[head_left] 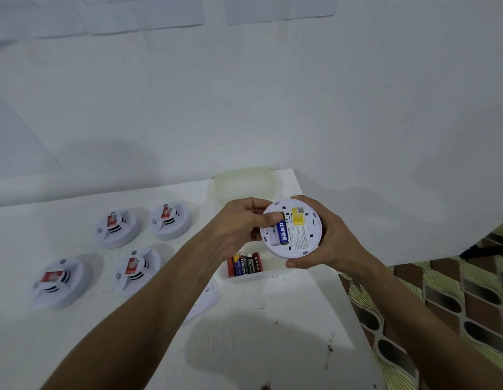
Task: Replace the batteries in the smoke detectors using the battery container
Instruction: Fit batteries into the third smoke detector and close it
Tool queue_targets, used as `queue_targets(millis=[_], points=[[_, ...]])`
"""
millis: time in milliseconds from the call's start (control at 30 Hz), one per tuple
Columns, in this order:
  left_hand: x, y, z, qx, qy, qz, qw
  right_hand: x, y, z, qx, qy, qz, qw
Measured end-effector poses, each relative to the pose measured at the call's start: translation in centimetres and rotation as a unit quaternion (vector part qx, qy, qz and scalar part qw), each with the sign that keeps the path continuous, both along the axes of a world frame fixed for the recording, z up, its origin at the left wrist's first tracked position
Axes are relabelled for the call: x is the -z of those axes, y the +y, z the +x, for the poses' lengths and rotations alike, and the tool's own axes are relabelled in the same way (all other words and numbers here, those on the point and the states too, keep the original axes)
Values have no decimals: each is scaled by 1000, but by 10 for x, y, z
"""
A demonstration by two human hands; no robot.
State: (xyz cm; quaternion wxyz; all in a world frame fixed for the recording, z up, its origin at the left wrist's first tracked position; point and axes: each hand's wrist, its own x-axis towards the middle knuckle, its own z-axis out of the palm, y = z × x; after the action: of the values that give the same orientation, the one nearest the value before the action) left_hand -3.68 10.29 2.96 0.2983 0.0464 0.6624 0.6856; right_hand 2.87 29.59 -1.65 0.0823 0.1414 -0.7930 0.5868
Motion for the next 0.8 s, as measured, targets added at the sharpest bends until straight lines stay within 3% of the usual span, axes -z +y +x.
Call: queue_targets(millis=[267, 500, 600, 800], points=[[-1, 2, 1, -7, 12, -24, 1000, 0, -1, 2, 10, -3, 4, 1000], [0, 0, 3, -5, 89, -137, 987, 9, 12, 7, 20, -44, -38, 998], [19, -9, 2, 34, 216, -322, 921, 14, 19, 15, 24, -60, -37, 997], [51, -13, -3, 147, 274, -511, 802, 17, 22, 23, 33, -74, -35, 996]])
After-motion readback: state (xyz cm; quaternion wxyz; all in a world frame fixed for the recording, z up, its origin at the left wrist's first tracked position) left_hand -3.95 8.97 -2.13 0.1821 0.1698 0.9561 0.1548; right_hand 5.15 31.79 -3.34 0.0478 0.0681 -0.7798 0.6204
